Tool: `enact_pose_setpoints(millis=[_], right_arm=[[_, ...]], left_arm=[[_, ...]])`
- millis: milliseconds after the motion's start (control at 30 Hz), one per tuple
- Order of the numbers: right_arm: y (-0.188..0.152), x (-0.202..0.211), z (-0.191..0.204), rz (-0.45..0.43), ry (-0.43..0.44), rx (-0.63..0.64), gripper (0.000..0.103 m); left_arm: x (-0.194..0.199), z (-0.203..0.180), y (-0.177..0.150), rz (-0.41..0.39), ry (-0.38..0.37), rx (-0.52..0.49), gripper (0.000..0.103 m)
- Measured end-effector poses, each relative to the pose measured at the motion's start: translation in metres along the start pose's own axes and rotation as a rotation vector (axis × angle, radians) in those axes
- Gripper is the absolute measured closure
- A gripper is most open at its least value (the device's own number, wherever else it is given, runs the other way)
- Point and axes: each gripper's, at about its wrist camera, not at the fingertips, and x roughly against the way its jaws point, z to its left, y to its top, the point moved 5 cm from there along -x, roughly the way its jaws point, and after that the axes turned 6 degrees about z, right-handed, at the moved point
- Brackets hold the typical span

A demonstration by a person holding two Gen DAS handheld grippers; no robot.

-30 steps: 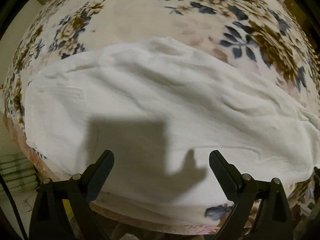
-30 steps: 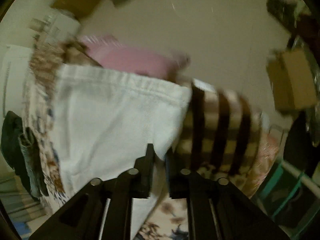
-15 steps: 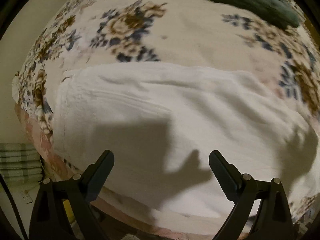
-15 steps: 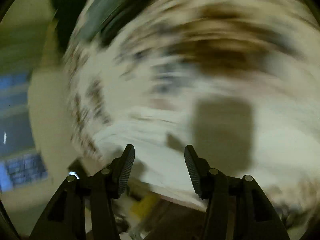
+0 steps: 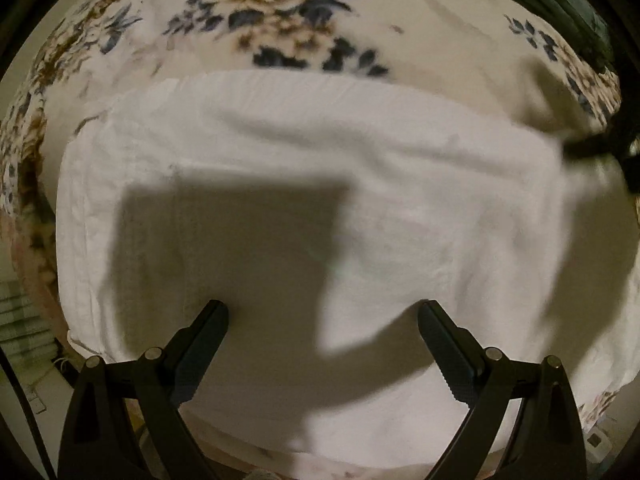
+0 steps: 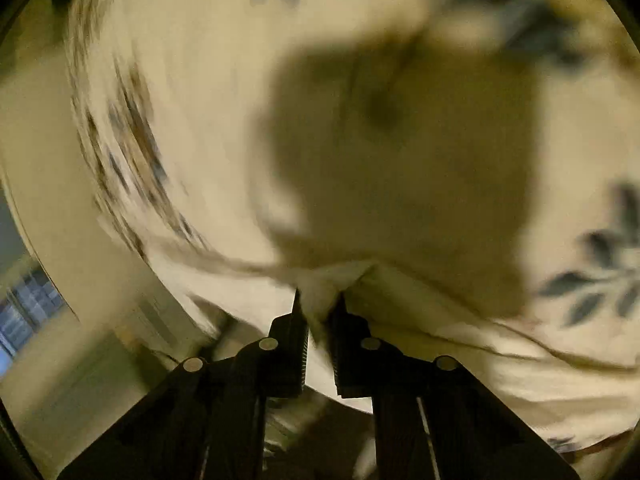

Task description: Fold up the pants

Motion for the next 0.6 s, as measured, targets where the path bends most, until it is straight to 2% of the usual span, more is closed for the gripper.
enact_pose_setpoints(millis=[67, 133, 167, 200, 267, 300, 333, 367, 400, 433, 500, 533, 567, 600], right_arm=[[-0.001, 0.010, -0.005, -0.022, -0.012, 0.009, 0.091], [-0.003, 0.006, -0.003, 0.025, -0.039, 0.037, 0.088], [-0.006, 0.007, -0.004, 0.048, -0.074, 0.061, 0.079], [-0.009, 0.003, -0.003, 0.078, -0.108, 0.091, 0.052], [-0.011, -0.011, -0.002, 0.130, -0.113, 0.113, 0.023], [-0.012, -0.018, -0.005, 0.149, -0.118, 0.110, 0.025], [-0.010, -0.026, -0.010, 0.156, -0.138, 0.102, 0.033], [-0.007, -0.030, -0.015, 0.150, -0.157, 0.093, 0.072], [-0.004, -0.033, -0.018, 0.162, -0.104, 0.060, 0.092], [0.000, -0.031, -0.017, 0.147, -0.080, 0.031, 0.092], [0.008, -0.004, -0.020, 0.048, -0.066, 0.023, 0.093], [0.009, 0.009, -0.025, 0.002, -0.072, 0.018, 0.097], [0.013, 0.031, -0.039, -0.097, -0.128, -0.010, 0.102], [0.015, 0.046, -0.049, -0.150, -0.158, -0.029, 0.102]], left_arm=[[-0.002, 0.004, 0.000, 0.004, -0.012, 0.000, 0.006], [-0.003, 0.006, -0.001, 0.019, -0.018, 0.000, 0.006], [-0.002, 0.007, -0.002, 0.022, -0.023, -0.001, 0.006], [-0.001, 0.009, -0.001, 0.024, -0.028, 0.000, 0.006], [0.002, 0.014, 0.002, 0.022, -0.035, -0.001, 0.006], [0.002, 0.014, 0.003, 0.021, -0.034, -0.007, 0.006], [0.004, 0.015, 0.005, 0.021, -0.031, -0.012, 0.006], [0.003, 0.015, 0.005, 0.024, -0.024, -0.023, 0.006], [0.003, 0.015, 0.003, 0.027, -0.020, -0.029, 0.006], [0.002, 0.014, 0.005, 0.028, -0.017, -0.032, 0.006], [0.001, 0.015, 0.006, 0.029, -0.018, -0.045, 0.006], [0.001, 0.017, 0.006, 0.029, -0.016, -0.047, 0.006], [0.000, 0.018, 0.005, 0.035, -0.011, -0.047, 0.006], [0.000, 0.019, 0.005, 0.037, -0.007, -0.049, 0.006]])
